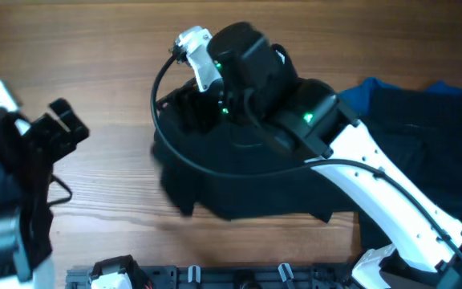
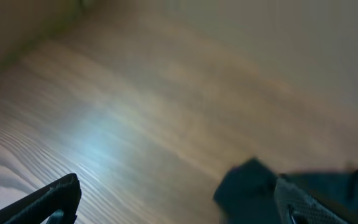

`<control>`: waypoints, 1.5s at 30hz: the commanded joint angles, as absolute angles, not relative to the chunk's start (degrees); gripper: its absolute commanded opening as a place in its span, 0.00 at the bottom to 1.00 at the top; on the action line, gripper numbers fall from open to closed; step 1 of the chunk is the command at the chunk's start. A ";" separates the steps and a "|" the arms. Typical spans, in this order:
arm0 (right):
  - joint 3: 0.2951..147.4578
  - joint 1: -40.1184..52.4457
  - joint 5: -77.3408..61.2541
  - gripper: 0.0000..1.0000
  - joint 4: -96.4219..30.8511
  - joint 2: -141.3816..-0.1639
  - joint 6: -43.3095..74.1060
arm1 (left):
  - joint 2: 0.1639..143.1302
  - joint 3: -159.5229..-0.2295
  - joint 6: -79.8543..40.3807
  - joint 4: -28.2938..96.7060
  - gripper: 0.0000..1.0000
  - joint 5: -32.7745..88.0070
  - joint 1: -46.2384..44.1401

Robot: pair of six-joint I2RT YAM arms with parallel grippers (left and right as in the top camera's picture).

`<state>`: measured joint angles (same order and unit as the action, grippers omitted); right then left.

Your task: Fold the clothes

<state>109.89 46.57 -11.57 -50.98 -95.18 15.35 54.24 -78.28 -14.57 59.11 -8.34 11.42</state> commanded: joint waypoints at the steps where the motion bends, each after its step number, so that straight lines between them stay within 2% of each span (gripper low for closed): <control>1: 111.24 42.39 1.61 0.77 -50.76 -93.21 16.93 | 52.12 -80.05 -15.88 59.27 1.00 -8.93 12.01; 8: 111.48 31.62 1.67 0.77 -52.82 -87.44 19.29 | 59.24 -79.59 -13.32 61.60 1.00 8.69 11.18; 15: 111.48 25.47 1.50 0.78 -59.22 -85.25 22.24 | 82.24 -79.50 -1.37 59.42 1.00 22.65 5.41; 24: 111.31 25.08 1.54 0.78 -64.03 -85.27 24.14 | 110.76 -79.50 1.28 39.83 0.97 23.57 -3.60; 27: 111.28 25.08 1.54 0.78 -64.51 -85.30 24.16 | 115.35 -79.50 1.32 34.83 0.86 23.00 -5.48; 31: 111.26 25.08 1.52 0.78 -64.64 -85.30 24.18 | 120.68 -79.50 1.30 31.35 0.78 17.39 -7.92; 33: 111.26 25.10 1.52 0.78 -64.99 -85.34 24.18 | 122.72 -79.50 1.30 30.81 0.68 14.83 -8.86; 35: 111.26 25.08 1.61 0.78 -65.58 -85.43 24.16 | 123.50 -79.50 1.30 30.87 0.50 13.76 -9.17; 36: 111.26 25.08 1.76 0.78 -65.82 -85.58 24.16 | 123.57 -79.50 1.30 31.24 0.36 12.91 -9.21; 37: 111.26 25.08 1.76 0.78 -66.02 -85.76 24.18 | 123.57 -79.50 1.28 31.55 0.13 11.14 -9.21; 38: 111.26 25.08 1.78 0.78 -66.17 -86.08 24.18 | 123.42 -79.53 0.95 31.97 0.04 6.96 -8.99; 42: 111.26 25.08 3.18 0.77 -66.83 -88.03 24.64 | 122.06 -79.92 -9.91 33.58 0.04 -14.52 -5.98; 45: 111.24 25.08 4.73 0.77 -67.96 -90.70 24.67 | 120.05 -81.21 -15.68 36.10 0.04 -23.33 -0.03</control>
<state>110.52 25.28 1.58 -67.02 -87.07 23.81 120.20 -81.30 -6.13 33.54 -2.35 -7.70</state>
